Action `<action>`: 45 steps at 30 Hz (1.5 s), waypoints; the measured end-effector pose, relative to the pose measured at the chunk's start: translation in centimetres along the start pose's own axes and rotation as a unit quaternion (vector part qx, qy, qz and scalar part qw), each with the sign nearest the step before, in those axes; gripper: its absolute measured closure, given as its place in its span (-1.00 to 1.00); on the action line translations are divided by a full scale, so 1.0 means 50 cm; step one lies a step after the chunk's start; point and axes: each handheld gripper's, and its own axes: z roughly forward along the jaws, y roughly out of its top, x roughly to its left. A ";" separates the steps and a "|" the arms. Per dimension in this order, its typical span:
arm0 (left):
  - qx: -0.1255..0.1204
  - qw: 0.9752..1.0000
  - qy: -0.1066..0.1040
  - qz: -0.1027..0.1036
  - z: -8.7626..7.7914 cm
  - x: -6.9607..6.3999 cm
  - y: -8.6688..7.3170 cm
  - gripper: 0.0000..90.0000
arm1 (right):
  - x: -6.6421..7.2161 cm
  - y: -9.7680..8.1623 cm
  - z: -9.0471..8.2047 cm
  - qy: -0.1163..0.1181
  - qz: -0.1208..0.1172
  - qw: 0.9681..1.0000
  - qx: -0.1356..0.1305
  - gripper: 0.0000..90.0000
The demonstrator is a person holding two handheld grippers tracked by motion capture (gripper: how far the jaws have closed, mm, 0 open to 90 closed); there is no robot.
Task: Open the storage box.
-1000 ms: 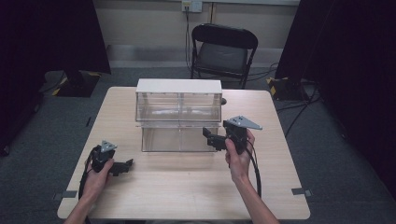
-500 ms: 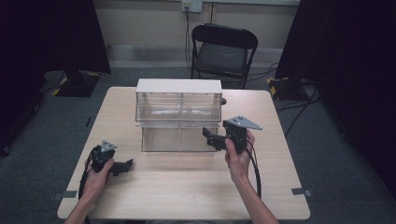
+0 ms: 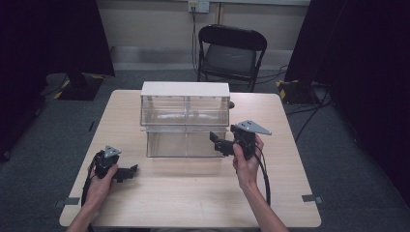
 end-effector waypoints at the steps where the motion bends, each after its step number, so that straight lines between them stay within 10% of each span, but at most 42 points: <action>1: 0.000 1.000 0.000 0.000 0.000 0.000 0.000 -0.99 | 0.000 0.000 0.000 0.000 0.000 1.000 0.000 -0.71; 45: 0.000 1.000 0.000 0.000 0.000 0.000 0.000 -0.99 | -0.001 0.002 0.000 0.002 0.005 1.000 0.007 -0.71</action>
